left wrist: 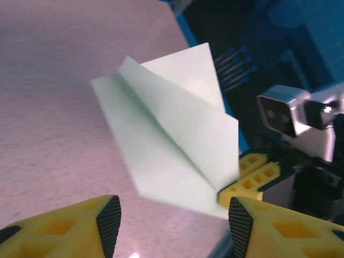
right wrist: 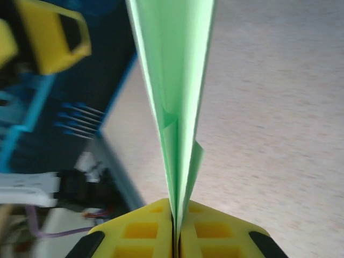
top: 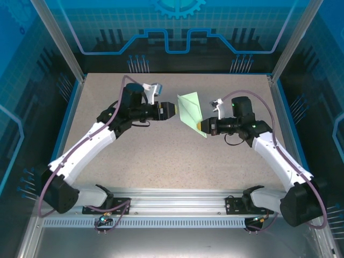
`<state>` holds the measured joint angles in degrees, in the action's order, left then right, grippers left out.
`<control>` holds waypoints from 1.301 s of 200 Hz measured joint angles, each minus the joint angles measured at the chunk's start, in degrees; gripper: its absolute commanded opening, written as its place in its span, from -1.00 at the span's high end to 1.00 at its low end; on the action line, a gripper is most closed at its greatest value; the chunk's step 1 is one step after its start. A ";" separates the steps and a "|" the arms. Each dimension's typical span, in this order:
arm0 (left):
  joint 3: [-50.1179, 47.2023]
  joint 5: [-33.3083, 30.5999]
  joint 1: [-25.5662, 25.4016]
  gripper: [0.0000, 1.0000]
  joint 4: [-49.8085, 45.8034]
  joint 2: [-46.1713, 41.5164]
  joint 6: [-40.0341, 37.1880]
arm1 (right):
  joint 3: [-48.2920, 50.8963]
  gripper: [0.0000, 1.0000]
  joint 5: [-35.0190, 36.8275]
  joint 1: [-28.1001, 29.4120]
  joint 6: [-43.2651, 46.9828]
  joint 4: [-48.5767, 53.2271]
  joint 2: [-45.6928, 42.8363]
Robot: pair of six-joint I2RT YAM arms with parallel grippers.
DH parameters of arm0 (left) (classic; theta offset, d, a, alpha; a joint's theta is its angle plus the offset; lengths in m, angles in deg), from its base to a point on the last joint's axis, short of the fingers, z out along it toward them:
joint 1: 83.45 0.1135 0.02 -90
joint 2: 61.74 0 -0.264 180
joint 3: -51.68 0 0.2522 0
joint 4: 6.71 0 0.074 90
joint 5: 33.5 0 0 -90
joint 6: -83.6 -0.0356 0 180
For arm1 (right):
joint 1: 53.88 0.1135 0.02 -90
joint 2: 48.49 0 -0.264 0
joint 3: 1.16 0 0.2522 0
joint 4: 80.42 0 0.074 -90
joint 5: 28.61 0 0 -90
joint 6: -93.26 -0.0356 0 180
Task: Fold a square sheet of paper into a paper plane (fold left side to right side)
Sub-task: Turn over the paper at the center of the table.
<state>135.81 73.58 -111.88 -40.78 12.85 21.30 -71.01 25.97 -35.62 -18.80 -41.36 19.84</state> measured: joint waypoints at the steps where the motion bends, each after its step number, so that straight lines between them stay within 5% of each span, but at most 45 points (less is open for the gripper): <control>1: -0.09 -0.28 0.00 -0.24 -0.13 -0.22 -0.11 | -0.39 0.82 1.31 0.46 0.52 0.79 0.15; 67: -8.96 -22.01 0.15 -0.29 -6.54 -14.86 -0.85 | -19.82 0.82 65.02 25.90 7.15 30.84 20.46; 114: -11.78 -28.89 0.15 -0.35 -9.05 -18.01 -0.70 | -28.20 0.80 90.25 34.49 5.68 44.54 42.10; 172: -12.02 -30.40 0.15 -0.36 -9.55 -18.10 -0.70 | -35.58 0.58 97.83 38.51 4.63 49.62 58.55; 225: -12.04 -30.32 0.15 -0.39 -9.92 -18.03 -0.55 | -36.02 -0.10 92.19 41.48 5.18 48.59 60.89; 260: -13.11 -28.68 0.15 -0.52 -9.40 -17.29 2.10 | -31.67 -0.62 81.90 44.48 6.95 45.33 52.57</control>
<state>122.70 44.90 -111.73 -50.18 -4.44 23.40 -102.68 107.87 8.86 -11.85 3.98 72.41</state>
